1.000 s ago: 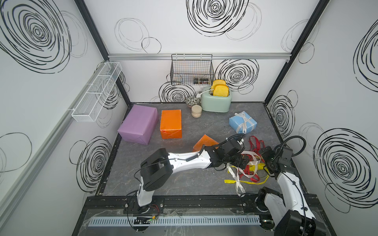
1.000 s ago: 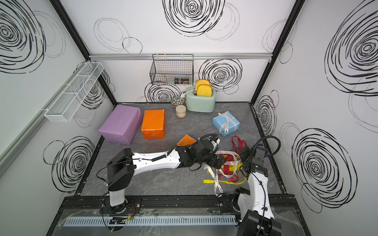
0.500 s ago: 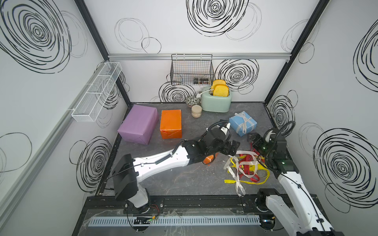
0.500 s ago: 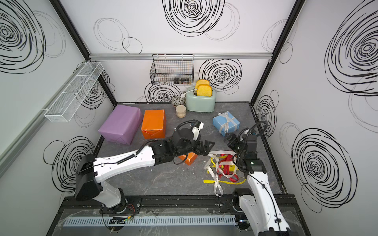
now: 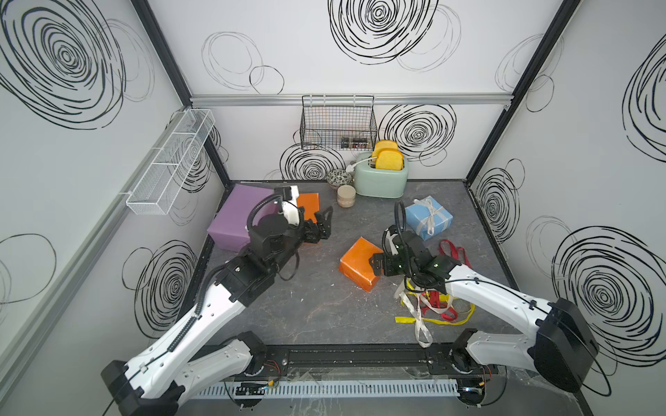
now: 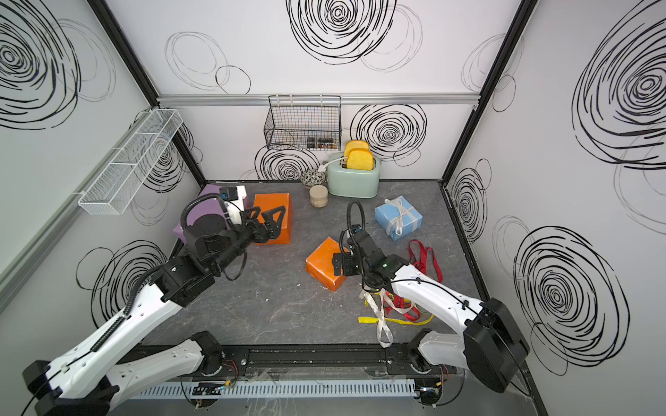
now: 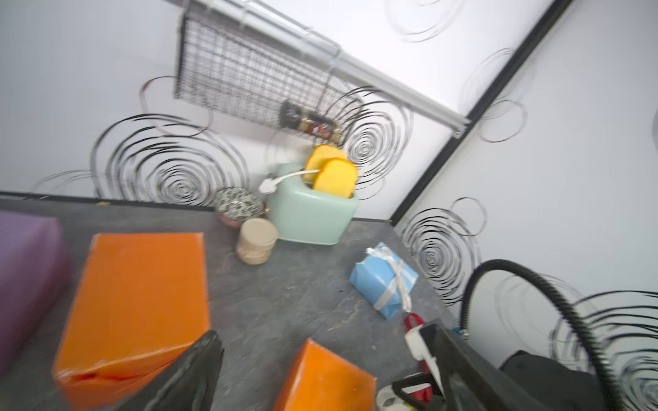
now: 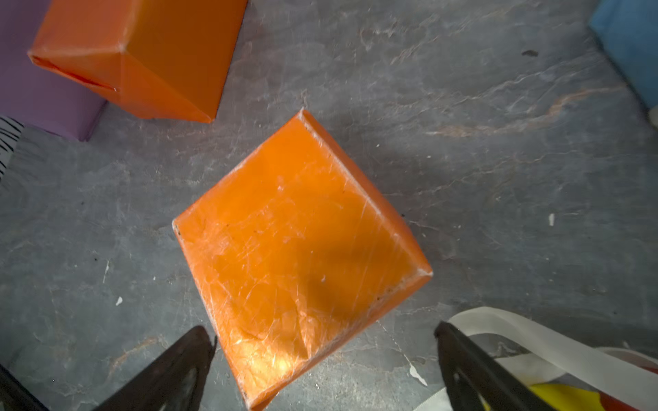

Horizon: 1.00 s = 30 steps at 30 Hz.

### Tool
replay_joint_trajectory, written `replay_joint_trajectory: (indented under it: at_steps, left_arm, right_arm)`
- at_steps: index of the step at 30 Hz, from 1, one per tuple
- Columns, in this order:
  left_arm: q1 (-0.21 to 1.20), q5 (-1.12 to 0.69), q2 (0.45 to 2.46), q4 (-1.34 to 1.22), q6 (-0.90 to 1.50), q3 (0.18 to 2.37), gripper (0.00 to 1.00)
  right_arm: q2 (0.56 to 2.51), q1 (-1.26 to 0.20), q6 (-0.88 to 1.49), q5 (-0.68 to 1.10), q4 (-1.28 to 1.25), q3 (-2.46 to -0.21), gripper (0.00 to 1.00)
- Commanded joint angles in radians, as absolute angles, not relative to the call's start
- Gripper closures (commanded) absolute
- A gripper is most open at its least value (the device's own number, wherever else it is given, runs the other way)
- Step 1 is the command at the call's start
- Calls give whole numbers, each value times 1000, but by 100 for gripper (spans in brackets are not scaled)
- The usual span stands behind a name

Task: Untie the ribbon bows on the gift boxes
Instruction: Move the gift box to the center of the board.

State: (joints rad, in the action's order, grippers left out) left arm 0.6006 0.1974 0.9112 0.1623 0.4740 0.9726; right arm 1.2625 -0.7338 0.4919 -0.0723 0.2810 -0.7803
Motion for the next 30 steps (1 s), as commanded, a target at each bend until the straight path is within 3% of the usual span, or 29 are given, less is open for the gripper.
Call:
replay_joint_trajectory:
  at_steps: [1, 6, 20, 30]
  left_arm:
    - [531, 212, 844, 150, 449, 835, 4]
    - [446, 164, 773, 88, 489, 679, 4]
    - [460, 126, 783, 101, 494, 675, 4]
    - [478, 126, 763, 100, 492, 670, 4]
  right_arm:
    - [1301, -752, 479, -46, 292, -785, 0]
    - [1391, -776, 511, 36, 241, -792, 0]
    - [1737, -766, 677, 13, 203, -1056, 1]
    - [1993, -651, 539, 28, 204, -1350, 1]
